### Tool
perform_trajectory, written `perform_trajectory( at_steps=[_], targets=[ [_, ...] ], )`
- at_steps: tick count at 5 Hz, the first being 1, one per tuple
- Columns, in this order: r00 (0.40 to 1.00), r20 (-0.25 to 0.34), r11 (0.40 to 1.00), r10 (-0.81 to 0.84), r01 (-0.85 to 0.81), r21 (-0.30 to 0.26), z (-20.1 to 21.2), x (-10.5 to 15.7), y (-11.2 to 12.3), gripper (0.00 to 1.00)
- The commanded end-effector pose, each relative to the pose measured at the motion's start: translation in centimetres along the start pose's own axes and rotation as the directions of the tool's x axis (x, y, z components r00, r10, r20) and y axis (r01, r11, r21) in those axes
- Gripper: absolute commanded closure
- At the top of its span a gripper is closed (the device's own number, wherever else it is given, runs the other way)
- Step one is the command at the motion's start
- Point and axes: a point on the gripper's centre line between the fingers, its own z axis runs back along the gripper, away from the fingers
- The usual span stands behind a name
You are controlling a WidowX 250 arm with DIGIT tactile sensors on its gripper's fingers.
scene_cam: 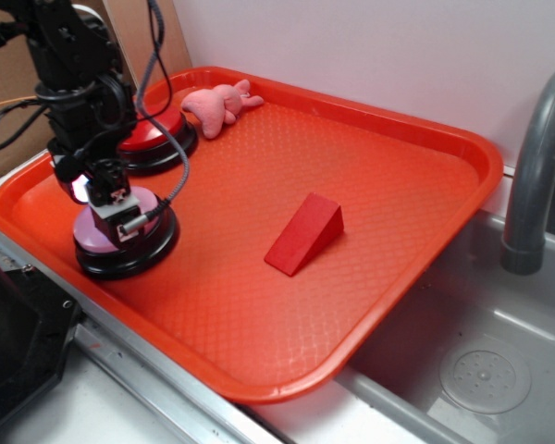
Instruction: Push the pink button.
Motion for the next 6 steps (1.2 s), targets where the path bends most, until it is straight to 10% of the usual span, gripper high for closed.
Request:
perform_trajectory(
  at_steps=[1, 3, 6],
  targets=[
    [0.997, 0.074, 1.0, 0.008, -0.007, -0.017, 3.4, 0.6, -0.2, 0.0],
    [0.999, -0.018, 0.999, 0.038, -0.038, -0.02, 6.6, 0.4, 0.6, 0.0],
    [0.996, 0.023, 0.994, 0.09, -0.088, -0.072, 8.4, -1.0, 2.0, 0.0]
  ],
)
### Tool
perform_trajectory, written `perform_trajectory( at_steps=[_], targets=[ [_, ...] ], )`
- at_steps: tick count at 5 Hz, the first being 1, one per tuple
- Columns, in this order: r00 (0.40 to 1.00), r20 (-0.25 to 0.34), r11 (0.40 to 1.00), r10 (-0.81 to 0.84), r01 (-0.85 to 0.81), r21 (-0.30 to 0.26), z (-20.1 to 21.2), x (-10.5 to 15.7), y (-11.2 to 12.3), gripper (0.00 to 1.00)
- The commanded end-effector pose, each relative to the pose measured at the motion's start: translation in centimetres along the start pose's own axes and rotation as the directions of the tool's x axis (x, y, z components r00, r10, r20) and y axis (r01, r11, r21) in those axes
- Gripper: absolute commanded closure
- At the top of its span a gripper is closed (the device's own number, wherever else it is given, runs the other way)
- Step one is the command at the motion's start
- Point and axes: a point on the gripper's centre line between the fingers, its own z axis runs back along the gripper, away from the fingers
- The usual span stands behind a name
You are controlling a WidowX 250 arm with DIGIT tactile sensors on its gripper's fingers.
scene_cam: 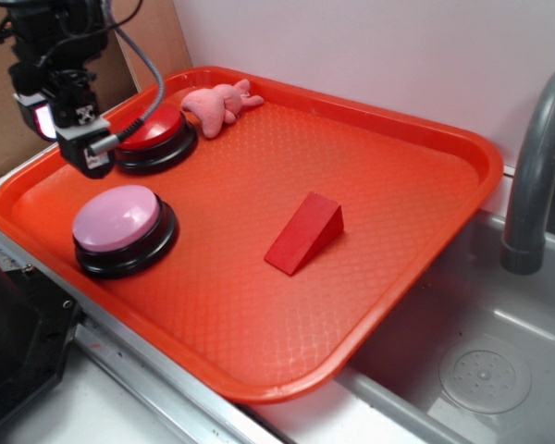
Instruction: Push the pink button.
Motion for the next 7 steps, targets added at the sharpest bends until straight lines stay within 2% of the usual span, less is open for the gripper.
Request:
perform_trajectory(
  at_steps=[1, 4, 7],
  targets=[
    [0.997, 0.071, 0.999, 0.04, -0.038, -0.03, 2.1, 0.8, 1.4, 0.0],
    [0.996, 0.073, 0.999, 0.054, -0.054, -0.004, 3.5, 1.5, 1.8, 0.0],
    [0.996, 0.082, 0.999, 0.046, -0.046, -0.002, 4.6, 0.9, 2.0, 0.0]
  ],
)
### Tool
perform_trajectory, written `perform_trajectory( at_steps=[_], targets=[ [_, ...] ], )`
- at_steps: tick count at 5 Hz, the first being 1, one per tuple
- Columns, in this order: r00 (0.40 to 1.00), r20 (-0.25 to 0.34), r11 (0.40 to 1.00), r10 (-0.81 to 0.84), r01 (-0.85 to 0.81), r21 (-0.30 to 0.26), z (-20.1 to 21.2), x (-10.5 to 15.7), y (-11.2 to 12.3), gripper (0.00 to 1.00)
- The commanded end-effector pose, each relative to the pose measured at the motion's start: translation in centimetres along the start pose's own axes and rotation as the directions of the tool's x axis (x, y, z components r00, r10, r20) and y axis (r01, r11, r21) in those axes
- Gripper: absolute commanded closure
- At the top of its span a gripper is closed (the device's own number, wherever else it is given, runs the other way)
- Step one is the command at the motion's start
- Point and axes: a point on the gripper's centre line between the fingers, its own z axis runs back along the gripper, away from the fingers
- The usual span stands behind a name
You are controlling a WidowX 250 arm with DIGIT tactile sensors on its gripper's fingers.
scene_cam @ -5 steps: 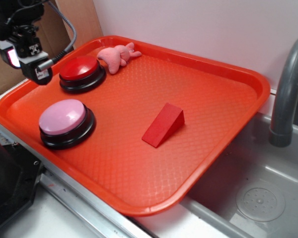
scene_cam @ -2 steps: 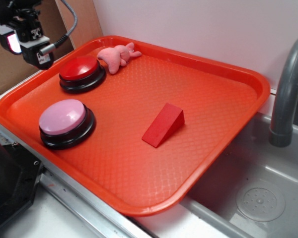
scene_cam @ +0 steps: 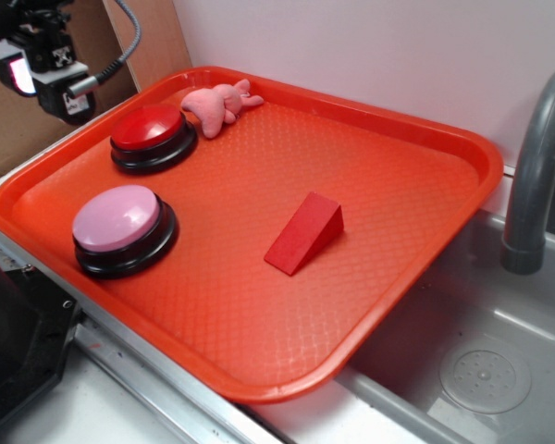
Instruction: Push the pink button.
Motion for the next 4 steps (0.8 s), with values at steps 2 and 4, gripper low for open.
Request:
perform_trajectory(
  at_steps=[2, 4],
  targets=[
    [0.997, 0.072, 1.0, -0.01, 0.009, 0.012, 2.0, -0.1, 0.3, 0.0],
    [0.997, 0.073, 1.0, -0.021, 0.02, 0.006, 2.3, -0.9, 0.4, 0.0]
  ],
)
